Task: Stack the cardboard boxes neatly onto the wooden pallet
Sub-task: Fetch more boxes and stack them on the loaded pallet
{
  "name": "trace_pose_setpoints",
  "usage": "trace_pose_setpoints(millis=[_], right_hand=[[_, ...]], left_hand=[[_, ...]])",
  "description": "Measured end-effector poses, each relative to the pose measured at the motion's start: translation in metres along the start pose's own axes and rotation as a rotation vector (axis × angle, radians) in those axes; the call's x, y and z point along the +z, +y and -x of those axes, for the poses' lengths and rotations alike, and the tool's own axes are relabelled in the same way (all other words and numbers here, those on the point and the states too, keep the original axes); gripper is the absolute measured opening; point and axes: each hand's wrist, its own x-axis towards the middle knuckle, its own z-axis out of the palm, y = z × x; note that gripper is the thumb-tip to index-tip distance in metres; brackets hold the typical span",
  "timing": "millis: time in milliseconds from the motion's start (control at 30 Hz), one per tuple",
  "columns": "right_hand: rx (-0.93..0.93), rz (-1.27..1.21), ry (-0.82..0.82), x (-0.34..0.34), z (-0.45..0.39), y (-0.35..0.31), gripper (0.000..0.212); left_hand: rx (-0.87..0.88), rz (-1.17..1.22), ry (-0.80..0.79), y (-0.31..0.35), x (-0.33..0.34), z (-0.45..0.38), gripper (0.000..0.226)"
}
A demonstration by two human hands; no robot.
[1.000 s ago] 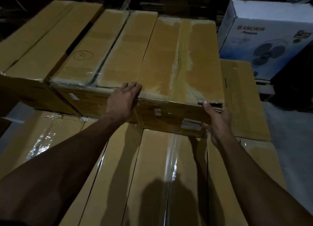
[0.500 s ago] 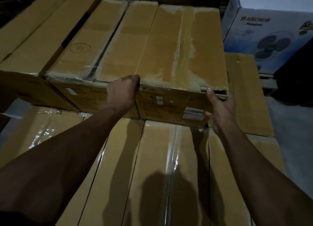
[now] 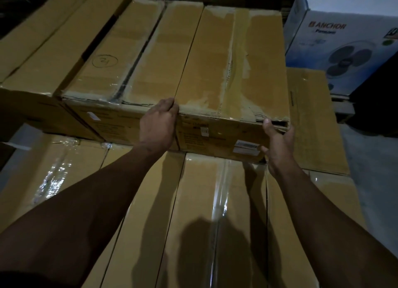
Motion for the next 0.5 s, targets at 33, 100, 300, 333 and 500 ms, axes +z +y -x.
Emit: trace_pose_setpoints(millis=[33, 100, 300, 333, 500], right_hand=[[-0.005, 0.002, 0.000, 0.000, 0.000, 0.000, 0.072], [-0.012, 0.007, -0.003, -0.001, -0.004, 0.001, 0.072], [0.005, 0.048, -0.002, 0.002, -0.006, 0.001, 0.072], [0.018, 0.055, -0.001, 0.002, -0.004, -0.002, 0.071], [0.036, 0.150, -0.016, -0.012, 0.034, -0.009, 0.061]], left_hand=[[0.001, -0.002, 0.001, -0.001, 0.000, 0.000, 0.044], [0.000, -0.003, 0.002, 0.000, 0.001, 0.000, 0.044], [-0.012, -0.023, -0.069, 0.003, -0.001, 0.001, 0.060], [-0.013, -0.025, -0.099, 0.004, -0.004, 0.001, 0.065], [-0.044, -0.106, -0.370, 0.014, -0.027, 0.011, 0.086]])
